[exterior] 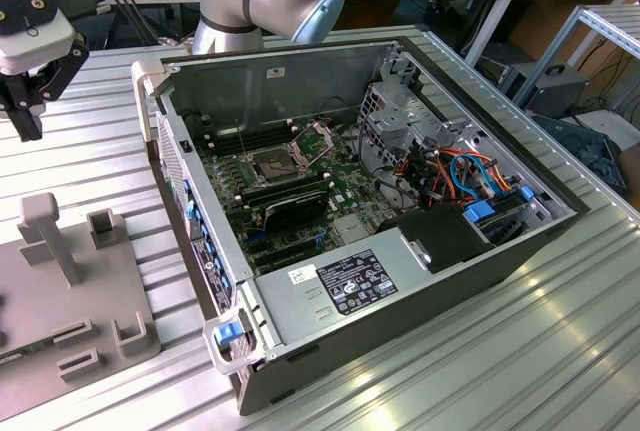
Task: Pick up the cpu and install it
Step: 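Reach for the cpu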
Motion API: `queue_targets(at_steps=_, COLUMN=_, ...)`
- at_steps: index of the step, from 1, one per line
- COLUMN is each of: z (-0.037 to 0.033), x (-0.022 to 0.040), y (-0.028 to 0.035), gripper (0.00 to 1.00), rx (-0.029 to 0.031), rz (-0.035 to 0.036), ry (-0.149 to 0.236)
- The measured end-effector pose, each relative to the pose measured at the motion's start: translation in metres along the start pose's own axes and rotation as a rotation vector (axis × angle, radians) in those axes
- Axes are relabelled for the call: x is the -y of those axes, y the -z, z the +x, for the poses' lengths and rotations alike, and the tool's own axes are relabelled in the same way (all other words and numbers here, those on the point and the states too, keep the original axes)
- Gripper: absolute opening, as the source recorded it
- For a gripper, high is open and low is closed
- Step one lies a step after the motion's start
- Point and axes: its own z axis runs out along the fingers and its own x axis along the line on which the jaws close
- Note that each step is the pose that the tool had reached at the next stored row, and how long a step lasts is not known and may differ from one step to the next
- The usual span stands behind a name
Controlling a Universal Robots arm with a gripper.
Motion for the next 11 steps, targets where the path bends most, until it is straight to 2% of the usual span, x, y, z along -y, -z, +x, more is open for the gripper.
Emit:
queue_targets(at_steps=2, z=0.0053, x=0.0004, y=-0.0004, gripper=0.11, rx=0.0, rz=0.0001, ry=0.0)
queue_targets(at_steps=11, z=0.0184, x=0.0015, y=-0.0013, gripper=0.11, rx=0.0002, rz=0.0016, ry=0.0)
